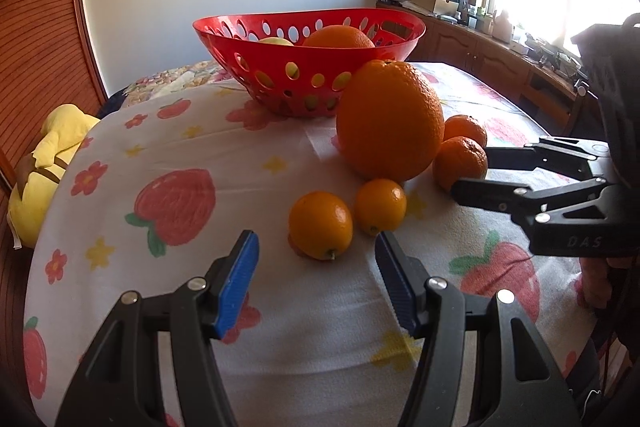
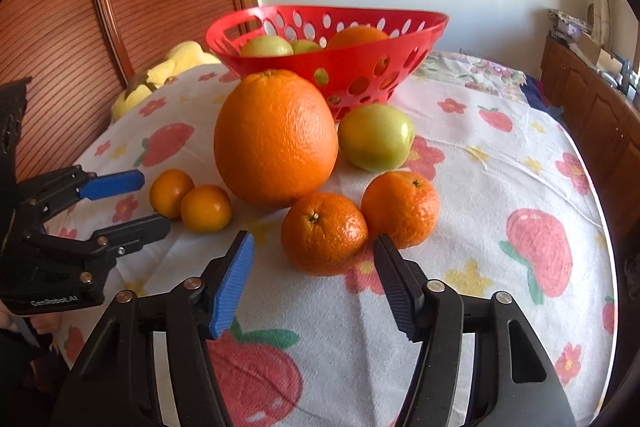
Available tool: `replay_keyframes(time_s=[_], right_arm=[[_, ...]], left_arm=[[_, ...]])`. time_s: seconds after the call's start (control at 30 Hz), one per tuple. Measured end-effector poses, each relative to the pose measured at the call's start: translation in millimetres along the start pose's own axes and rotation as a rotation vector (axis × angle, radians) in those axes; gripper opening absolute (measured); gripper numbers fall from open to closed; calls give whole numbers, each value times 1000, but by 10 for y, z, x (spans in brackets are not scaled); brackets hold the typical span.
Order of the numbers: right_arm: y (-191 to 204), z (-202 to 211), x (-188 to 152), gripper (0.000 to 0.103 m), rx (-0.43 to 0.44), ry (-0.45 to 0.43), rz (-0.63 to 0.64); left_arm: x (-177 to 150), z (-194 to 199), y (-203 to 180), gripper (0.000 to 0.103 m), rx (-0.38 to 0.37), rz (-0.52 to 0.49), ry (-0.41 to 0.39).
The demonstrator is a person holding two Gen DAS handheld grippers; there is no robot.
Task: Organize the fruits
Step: 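Move the right tool onto a small mandarin while the left tool approaches another small orange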
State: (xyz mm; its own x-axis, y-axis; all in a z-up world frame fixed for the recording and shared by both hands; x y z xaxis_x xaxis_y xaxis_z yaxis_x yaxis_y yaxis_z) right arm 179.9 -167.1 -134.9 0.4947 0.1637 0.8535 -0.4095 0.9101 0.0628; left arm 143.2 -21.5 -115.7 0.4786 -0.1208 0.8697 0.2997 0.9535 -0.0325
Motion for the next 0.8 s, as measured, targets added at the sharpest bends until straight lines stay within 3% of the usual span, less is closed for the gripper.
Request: replay_keyframes(time_s=[0.3,0.47,0.8], right_arm=[[60,-57,4,62,-27,14,8],[75,-88,5,48,-69,25,35],[84,-52,-8,45,-63,23,29]], left_arm=[[-1,-2,9,61,-3,4,-4],[1,-5,16,61,0,5,-4],[3,-1,12,61,-4,0,-1]])
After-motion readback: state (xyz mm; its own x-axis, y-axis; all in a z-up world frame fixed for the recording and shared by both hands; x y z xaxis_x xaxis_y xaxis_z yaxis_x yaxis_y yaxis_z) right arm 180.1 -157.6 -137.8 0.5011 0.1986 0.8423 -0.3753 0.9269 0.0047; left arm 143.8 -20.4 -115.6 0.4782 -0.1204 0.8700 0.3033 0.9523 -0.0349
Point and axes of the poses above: each gripper's, at about its wrist camera, not at the fingertips, and z roughly against the way its jaws point, y to its left, x to its top, the point moved 1 cm from there along -z, roughly the way its jaws point, and after that the axes turned 15 degrees about -y, right-handed, at the moved point
